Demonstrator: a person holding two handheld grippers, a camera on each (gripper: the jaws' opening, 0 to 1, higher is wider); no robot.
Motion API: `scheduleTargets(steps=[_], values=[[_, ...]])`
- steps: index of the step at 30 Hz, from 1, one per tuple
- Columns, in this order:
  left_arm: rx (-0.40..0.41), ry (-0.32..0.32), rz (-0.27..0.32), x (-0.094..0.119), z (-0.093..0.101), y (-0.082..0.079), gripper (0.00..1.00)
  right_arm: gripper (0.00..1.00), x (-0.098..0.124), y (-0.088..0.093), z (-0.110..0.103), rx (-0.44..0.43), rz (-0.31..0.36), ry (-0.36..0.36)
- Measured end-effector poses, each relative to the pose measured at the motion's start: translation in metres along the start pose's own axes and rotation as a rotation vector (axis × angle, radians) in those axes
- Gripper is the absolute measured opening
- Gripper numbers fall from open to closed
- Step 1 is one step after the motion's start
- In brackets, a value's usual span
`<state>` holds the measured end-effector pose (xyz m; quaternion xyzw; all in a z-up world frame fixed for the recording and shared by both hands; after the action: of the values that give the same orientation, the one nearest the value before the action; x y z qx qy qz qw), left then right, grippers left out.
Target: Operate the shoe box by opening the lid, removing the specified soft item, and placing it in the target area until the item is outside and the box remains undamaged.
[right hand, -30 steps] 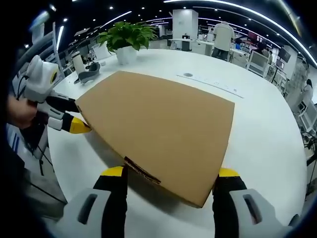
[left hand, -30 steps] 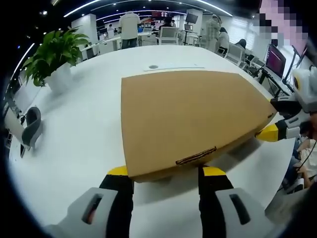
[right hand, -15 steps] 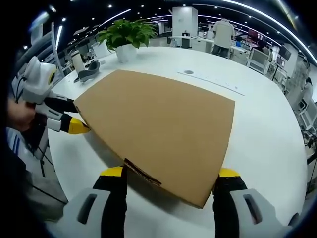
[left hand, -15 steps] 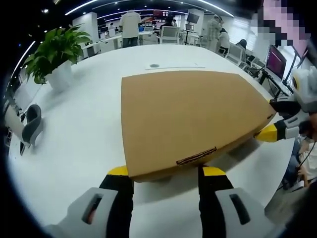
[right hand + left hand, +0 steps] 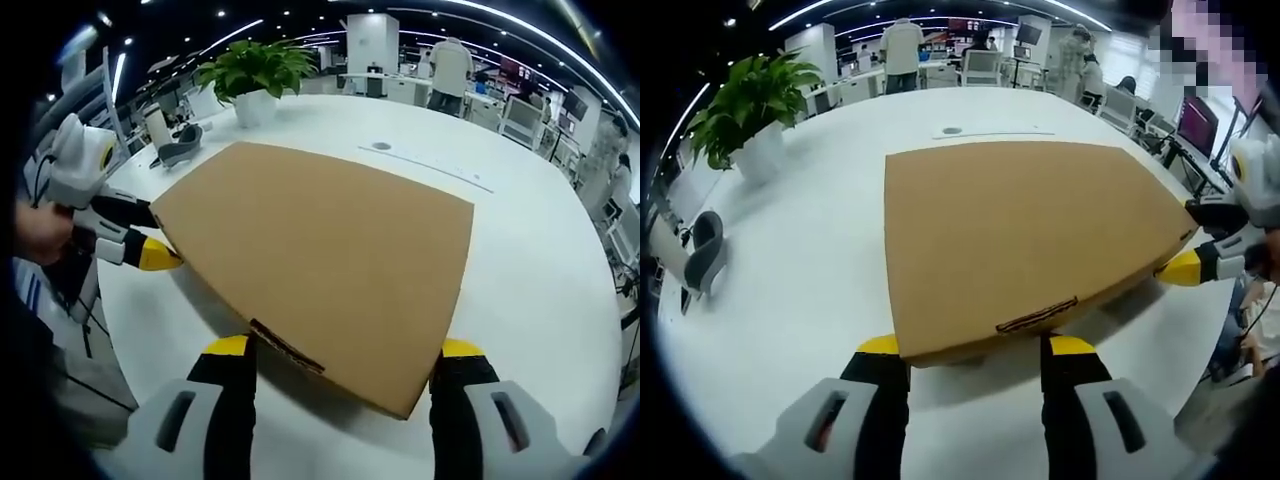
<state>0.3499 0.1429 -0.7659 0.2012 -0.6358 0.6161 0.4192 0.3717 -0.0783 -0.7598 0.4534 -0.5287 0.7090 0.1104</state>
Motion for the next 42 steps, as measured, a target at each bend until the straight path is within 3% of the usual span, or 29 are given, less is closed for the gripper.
scheduleTargets(steps=[9,12,15,21,25,27,29,30,34,37,40,42], values=[[-0.005,-0.004,-0.009,0.001,0.000,0.000,0.52,0.68,0.004,0.000,0.000,-0.006,-0.001,0.004],[-0.002,0.011,0.001,0.002,0.001,-0.001,0.54,0.67,0.007,-0.002,0.001,-0.046,0.005,-0.009],[-0.024,0.020,0.012,0.004,0.003,-0.001,0.56,0.73,0.009,-0.007,-0.004,-0.111,0.009,-0.048],[0.026,0.060,0.053,0.009,0.003,-0.006,0.57,0.81,0.013,-0.014,-0.008,-0.147,0.048,-0.053],[0.061,0.095,0.063,0.011,0.011,-0.008,0.71,0.88,0.011,-0.012,-0.014,-0.198,0.010,-0.078],[0.071,0.100,0.083,0.015,0.013,-0.012,0.77,0.93,0.013,-0.018,-0.016,-0.211,0.048,-0.083],[0.097,0.118,0.119,0.017,0.015,-0.015,0.98,0.96,0.012,-0.021,-0.018,-0.222,0.066,-0.087],[0.113,0.121,0.090,0.018,0.016,-0.010,0.98,0.98,0.011,-0.022,-0.018,-0.223,0.070,-0.087],[0.136,0.121,0.115,0.020,0.013,-0.011,0.99,1.00,0.009,-0.022,-0.019,-0.233,0.073,-0.089],[0.208,0.157,0.119,0.023,0.016,-0.009,0.99,1.00,0.012,-0.023,-0.014,-0.267,0.085,-0.082],[0.296,0.231,0.188,0.029,0.024,-0.018,0.99,1.00,0.016,-0.027,-0.011,-0.302,0.115,-0.083],[0.336,0.270,0.296,0.037,0.025,-0.031,0.99,1.00,0.019,-0.027,-0.008,-0.311,0.126,-0.077]])
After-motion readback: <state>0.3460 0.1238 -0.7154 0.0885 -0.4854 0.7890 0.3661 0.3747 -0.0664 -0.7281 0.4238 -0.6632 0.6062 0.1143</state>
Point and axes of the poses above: the point that each gripper's makers call its tool centre point, and the gripper's own axes: x roughly backward along the fingers, z roughly to its right, y roughly out of its underside, the point moved 1 cm from there along x, roughly backward along the fingers, and after that the axes turned 3 degrees about y, right-handed, at the moved point
